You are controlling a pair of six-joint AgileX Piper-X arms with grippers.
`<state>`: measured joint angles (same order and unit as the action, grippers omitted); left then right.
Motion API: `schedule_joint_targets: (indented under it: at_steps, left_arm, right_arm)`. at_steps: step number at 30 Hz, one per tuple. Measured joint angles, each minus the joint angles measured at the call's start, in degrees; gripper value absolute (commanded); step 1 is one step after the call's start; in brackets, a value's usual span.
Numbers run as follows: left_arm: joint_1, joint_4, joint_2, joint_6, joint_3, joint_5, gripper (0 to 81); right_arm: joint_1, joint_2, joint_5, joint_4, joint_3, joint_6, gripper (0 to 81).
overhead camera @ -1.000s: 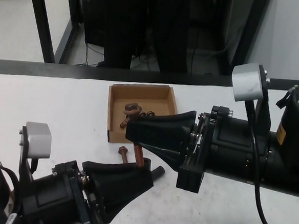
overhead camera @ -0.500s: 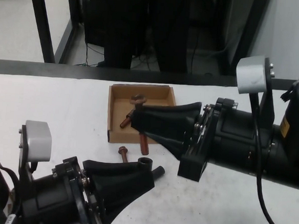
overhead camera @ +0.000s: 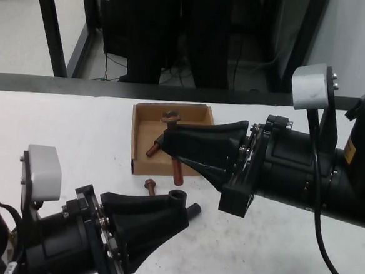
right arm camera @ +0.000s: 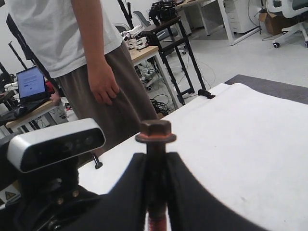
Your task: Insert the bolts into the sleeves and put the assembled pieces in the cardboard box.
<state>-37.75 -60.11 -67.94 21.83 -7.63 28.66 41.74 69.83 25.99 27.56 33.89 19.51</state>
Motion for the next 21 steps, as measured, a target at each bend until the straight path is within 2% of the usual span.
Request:
schedule_joint_targets:
  at_steps: [21]
  left_arm:
    - [0.00,-0.81,0.00,1.44,0.00,-1.39,0.8]
  right_arm:
    - [0.00,-0.56,0.88,0.10,0.34,1.77,0.2]
